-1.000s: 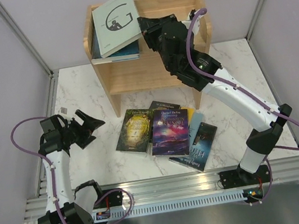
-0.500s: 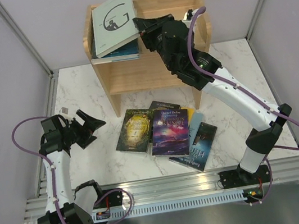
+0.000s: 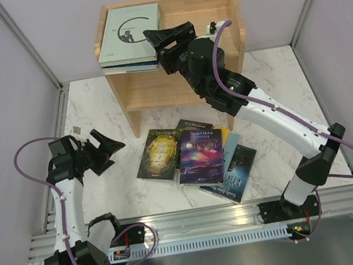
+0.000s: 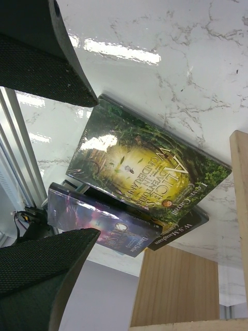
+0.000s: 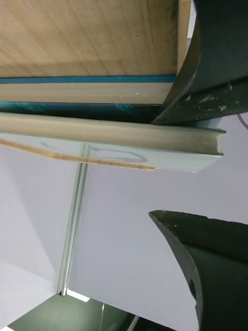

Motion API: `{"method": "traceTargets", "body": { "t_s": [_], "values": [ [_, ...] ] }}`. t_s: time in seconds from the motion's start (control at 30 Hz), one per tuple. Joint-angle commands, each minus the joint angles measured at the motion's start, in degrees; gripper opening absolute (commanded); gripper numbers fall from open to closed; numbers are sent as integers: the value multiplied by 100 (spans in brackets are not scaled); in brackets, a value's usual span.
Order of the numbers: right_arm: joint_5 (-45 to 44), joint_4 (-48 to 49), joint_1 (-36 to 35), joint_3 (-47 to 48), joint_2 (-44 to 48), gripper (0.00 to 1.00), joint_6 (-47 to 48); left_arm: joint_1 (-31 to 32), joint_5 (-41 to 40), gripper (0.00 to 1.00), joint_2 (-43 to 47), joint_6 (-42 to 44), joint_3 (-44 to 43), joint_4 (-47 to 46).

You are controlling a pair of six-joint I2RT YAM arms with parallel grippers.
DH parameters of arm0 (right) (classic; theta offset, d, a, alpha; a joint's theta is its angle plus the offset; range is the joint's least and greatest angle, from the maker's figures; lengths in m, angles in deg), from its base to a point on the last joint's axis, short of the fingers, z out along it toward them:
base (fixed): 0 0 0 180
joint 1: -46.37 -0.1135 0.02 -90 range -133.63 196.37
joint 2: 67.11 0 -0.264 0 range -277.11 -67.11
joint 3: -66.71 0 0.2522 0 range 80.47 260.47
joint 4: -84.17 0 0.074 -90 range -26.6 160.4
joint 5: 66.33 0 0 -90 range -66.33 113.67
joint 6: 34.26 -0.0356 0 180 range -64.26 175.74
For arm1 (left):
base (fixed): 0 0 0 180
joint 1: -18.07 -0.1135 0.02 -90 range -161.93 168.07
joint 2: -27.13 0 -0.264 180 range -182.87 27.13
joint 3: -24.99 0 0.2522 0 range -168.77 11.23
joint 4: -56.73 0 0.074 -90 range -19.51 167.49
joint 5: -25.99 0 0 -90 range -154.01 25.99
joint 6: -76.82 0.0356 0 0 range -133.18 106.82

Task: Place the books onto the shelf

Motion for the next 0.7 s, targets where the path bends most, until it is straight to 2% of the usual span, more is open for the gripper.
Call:
{"method": "traceTargets", "body": {
  "t_s": [0.0, 0.07, 0.1, 0.17, 0.2, 0.47, 0.53, 0.57, 0.63, 0.67],
  "values": [
    [2, 78, -58, -365, 454, 72, 259, 37, 174, 100, 98, 183, 32, -162],
    [-139, -36, -23, -470, 674, 77, 330, 54, 156, 100, 98, 174, 32, -171],
    [-157, -71, -14, -488, 728, 86, 383, 54, 165, 100, 98, 165, 32, -162],
    [-218, -281, 30, -497, 868, 91, 533, 54, 147, 100, 98, 156, 40, -179],
    [-218, -344, 48, -497, 913, 98, 585, 63, 156, 100, 107, 148, 40, -188],
    [36, -722, 188, -646, 1097, 98, 805, 54, 112, 100, 124, 139, 58, -197],
    [-16, -713, 197, -699, 1133, 94, 814, 63, 112, 100, 124, 130, 58, -197],
    [-42, -713, 197, -708, 1133, 86, 840, 63, 112, 100, 124, 139, 49, -197],
    [-51, -652, 197, -673, 1098, 80, 884, 63, 103, 100, 124, 130, 58, -188],
    [-43, -626, 197, -638, 1071, 68, 919, 54, 103, 100, 124, 130, 58, -188]
  ]
}}
